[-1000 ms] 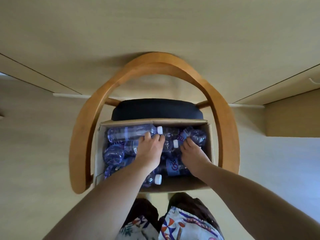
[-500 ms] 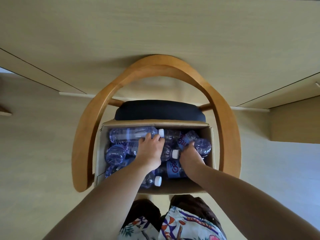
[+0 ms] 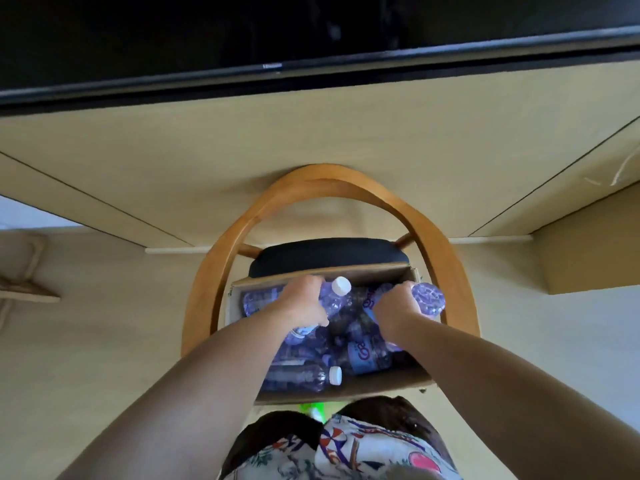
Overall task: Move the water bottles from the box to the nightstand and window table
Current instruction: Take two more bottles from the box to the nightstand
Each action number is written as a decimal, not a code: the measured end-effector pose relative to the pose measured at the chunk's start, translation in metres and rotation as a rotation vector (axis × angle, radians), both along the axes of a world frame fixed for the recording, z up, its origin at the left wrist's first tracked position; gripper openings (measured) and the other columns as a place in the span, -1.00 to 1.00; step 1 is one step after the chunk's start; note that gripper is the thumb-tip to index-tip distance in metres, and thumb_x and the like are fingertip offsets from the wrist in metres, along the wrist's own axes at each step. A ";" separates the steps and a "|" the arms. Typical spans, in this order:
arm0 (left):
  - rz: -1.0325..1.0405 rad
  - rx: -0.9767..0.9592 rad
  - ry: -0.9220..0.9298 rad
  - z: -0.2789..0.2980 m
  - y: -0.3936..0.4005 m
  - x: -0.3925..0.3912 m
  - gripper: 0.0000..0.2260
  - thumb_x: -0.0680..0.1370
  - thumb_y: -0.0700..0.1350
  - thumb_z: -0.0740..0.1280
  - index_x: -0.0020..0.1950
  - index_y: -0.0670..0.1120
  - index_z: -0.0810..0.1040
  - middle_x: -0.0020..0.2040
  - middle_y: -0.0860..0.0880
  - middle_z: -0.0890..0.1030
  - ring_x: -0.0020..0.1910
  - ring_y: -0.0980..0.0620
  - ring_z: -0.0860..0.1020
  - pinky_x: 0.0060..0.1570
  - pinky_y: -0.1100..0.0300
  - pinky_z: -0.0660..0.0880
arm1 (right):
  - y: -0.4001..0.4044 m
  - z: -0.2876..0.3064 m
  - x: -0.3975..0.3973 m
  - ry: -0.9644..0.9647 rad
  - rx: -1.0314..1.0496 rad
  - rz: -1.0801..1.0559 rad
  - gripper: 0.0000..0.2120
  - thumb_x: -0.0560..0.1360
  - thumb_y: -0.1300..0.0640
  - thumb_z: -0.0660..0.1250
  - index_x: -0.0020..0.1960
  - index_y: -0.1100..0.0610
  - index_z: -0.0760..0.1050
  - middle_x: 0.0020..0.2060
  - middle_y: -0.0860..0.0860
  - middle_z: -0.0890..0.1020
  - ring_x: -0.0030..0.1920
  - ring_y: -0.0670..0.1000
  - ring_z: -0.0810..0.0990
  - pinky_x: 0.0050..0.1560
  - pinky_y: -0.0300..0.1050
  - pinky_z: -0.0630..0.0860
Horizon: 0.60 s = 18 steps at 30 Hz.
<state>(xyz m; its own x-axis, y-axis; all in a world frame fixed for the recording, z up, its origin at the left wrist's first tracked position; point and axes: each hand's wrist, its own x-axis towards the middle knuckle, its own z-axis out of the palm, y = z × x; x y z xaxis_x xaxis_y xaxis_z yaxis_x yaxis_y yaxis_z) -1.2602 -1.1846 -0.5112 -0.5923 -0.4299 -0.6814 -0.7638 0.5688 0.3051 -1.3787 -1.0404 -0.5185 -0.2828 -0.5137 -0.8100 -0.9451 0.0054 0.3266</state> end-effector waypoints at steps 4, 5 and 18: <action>0.097 0.100 0.082 0.026 -0.012 -0.016 -0.52 0.28 -0.13 0.68 0.10 -0.05 0.57 0.00 0.01 0.60 0.00 -0.04 0.60 -0.02 0.16 0.54 | 0.004 0.035 -0.013 -0.091 -0.067 -0.556 -0.45 0.43 -0.07 0.37 0.39 0.06 0.50 0.27 0.06 0.59 0.28 0.19 0.56 0.25 0.15 0.47; 0.129 0.137 0.110 0.033 -0.014 -0.020 -0.55 0.29 -0.15 0.67 0.08 -0.02 0.57 -0.02 0.04 0.60 -0.01 -0.01 0.59 -0.02 0.19 0.50 | 0.007 0.045 -0.014 -0.147 -0.130 -0.769 -0.45 0.39 -0.11 0.37 0.34 0.04 0.53 0.22 0.03 0.62 0.22 0.16 0.59 0.21 0.09 0.52; 0.316 0.828 0.456 0.121 0.015 -0.067 -0.79 0.43 -0.13 0.53 0.05 -0.03 0.67 -0.18 0.03 0.74 -0.28 0.13 0.71 -0.22 0.15 0.59 | 0.083 0.131 0.019 -0.681 -1.204 -2.124 -0.49 0.22 -0.15 0.65 -0.07 0.20 0.61 -0.35 0.10 0.59 -0.35 0.09 0.54 -0.21 -0.05 0.49</action>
<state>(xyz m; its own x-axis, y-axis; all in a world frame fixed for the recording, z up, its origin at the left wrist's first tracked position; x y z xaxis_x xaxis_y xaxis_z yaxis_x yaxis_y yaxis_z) -1.3271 -1.1691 -0.3906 -0.8126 -0.1050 -0.5734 -0.5543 -0.1652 0.8158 -1.3599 -0.9570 -0.3878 -0.7122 -0.1279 -0.6902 0.5782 0.4507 -0.6801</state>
